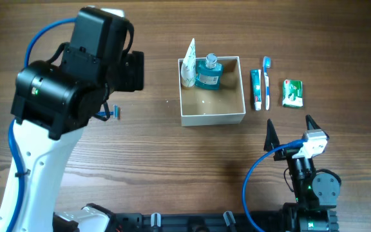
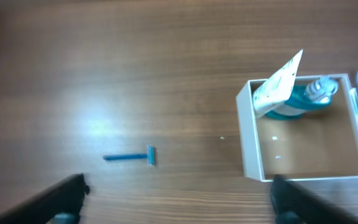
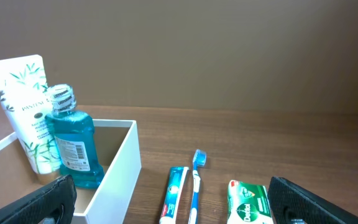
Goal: Pack container
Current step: 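Release the bottle and swing the left gripper over to the blue razor, then lower the left gripper and close it on the razor handle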
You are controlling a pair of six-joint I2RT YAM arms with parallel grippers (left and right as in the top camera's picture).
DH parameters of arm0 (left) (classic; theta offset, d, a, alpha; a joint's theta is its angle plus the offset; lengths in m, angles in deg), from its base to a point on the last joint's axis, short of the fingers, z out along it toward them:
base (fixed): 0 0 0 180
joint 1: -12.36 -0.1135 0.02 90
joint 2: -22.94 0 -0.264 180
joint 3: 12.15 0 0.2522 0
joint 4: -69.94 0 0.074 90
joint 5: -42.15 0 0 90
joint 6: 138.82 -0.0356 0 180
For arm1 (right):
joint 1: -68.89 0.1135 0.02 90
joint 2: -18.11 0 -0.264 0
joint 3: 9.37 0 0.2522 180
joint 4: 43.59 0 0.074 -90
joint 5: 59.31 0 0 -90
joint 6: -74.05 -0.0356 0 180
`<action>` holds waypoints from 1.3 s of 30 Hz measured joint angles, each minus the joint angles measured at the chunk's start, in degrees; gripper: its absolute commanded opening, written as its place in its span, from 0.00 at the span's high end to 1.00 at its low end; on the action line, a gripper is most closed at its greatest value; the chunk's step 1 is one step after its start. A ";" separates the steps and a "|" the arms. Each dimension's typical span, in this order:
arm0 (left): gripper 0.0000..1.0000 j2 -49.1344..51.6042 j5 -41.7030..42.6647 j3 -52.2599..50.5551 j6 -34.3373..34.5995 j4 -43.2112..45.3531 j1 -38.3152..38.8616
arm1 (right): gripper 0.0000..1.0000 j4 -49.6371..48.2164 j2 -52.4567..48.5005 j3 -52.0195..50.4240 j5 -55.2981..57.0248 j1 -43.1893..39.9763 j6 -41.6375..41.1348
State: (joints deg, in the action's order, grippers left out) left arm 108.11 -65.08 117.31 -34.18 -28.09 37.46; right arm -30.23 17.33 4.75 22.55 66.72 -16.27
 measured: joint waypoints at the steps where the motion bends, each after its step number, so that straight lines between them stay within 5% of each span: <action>1: 0.00 0.00 0.59 0.00 1.14 -0.22 -0.07 | 0.00 0.00 0.00 0.00 0.00 0.00 0.00; 10: 0.00 0.00 2.73 0.00 9.60 -4.98 -3.54 | 0.00 0.00 0.00 0.00 0.00 0.00 0.00; 13: 0.00 0.02 1.38 0.00 18.08 -6.43 -7.96 | 0.00 0.00 0.00 0.00 0.00 0.00 0.00; 16: 0.11 0.24 -0.63 0.00 31.63 -9.44 -12.74 | 0.00 0.00 0.00 0.00 0.00 0.00 0.00; 21: 0.00 1.25 -1.90 -0.48 51.84 -12.00 -16.44 | 0.00 0.00 0.00 0.00 0.00 0.00 0.00; 27: 0.00 1.53 -2.23 -8.98 70.12 -11.76 -16.55 | 0.00 0.00 0.00 0.00 0.00 0.00 0.00; 39: 0.00 2.01 0.59 -26.91 80.24 -1.09 -20.50 | 0.00 0.00 0.00 0.00 0.00 0.00 0.00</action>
State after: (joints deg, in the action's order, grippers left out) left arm 110.12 -64.49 90.40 46.05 -29.19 16.96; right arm -30.23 17.33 4.75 22.55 66.72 -16.27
